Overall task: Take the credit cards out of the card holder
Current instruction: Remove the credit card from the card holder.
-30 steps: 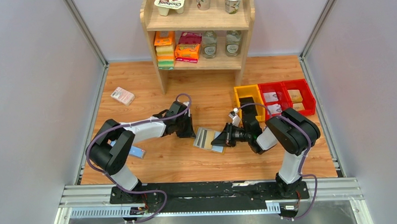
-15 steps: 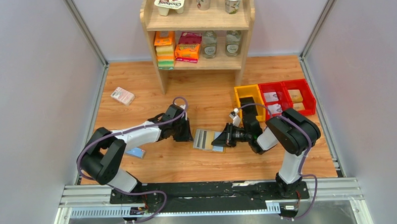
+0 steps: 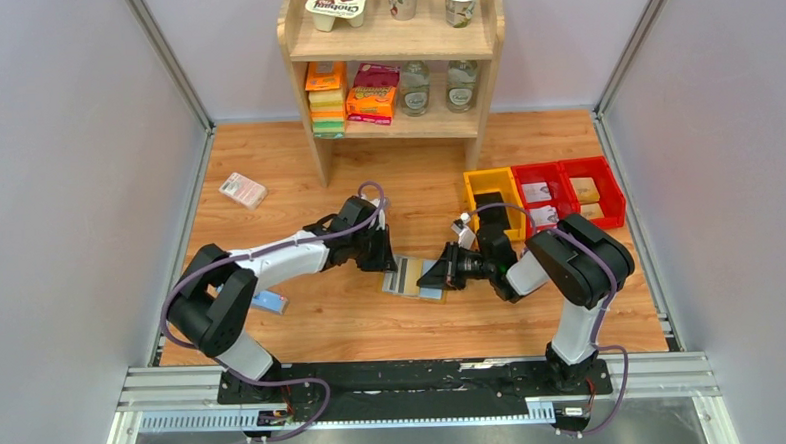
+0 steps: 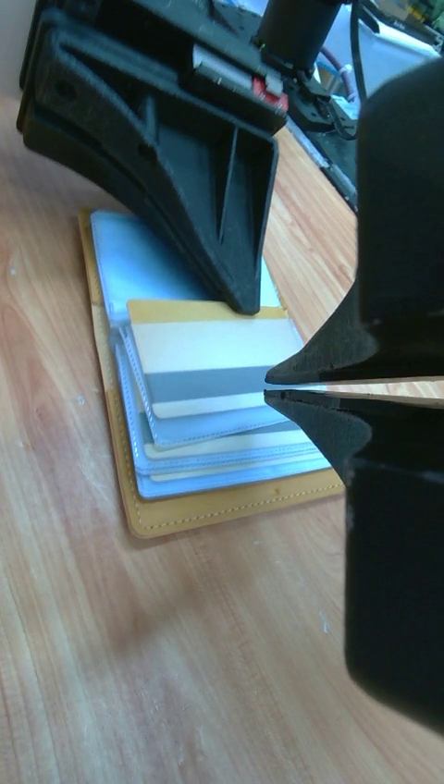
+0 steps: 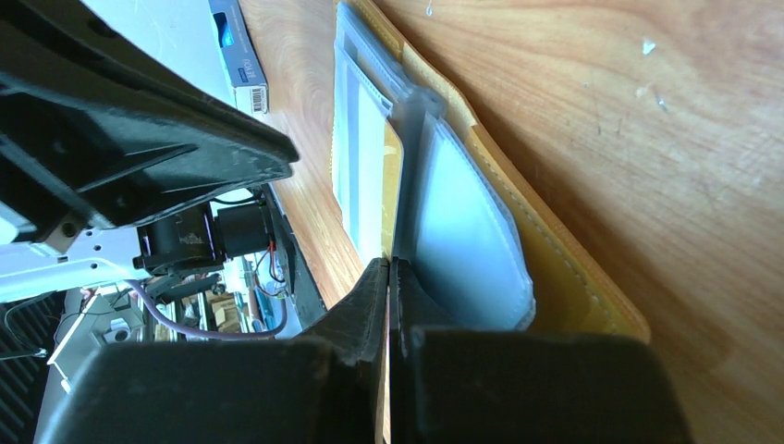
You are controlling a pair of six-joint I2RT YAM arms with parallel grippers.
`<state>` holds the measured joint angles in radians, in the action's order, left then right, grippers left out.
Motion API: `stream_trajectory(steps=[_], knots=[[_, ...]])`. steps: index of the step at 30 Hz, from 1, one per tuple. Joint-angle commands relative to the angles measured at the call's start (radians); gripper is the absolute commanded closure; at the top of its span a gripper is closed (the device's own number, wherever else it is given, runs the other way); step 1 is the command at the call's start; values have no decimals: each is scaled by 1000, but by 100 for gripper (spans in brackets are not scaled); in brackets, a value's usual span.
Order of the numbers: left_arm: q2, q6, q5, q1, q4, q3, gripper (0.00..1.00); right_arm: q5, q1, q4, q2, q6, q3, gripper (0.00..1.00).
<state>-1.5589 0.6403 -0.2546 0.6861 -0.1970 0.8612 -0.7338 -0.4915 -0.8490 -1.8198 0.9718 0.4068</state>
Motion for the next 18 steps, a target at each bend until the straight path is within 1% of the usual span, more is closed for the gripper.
stream_trajectory(steps=[1,8,12,18], knots=[[-55,-39,-15,3,18,45,91,22,-13,5,19,-24,18,100],[-125,-65,-9,3,11,65,98,24,-16,13,16,-24,24,100],[-139,-73,-8,3,7,52,100,27,-16,27,16,-31,27,100],[-161,-99,43,3,-64,53,100,48,-16,65,37,-50,20,100]])
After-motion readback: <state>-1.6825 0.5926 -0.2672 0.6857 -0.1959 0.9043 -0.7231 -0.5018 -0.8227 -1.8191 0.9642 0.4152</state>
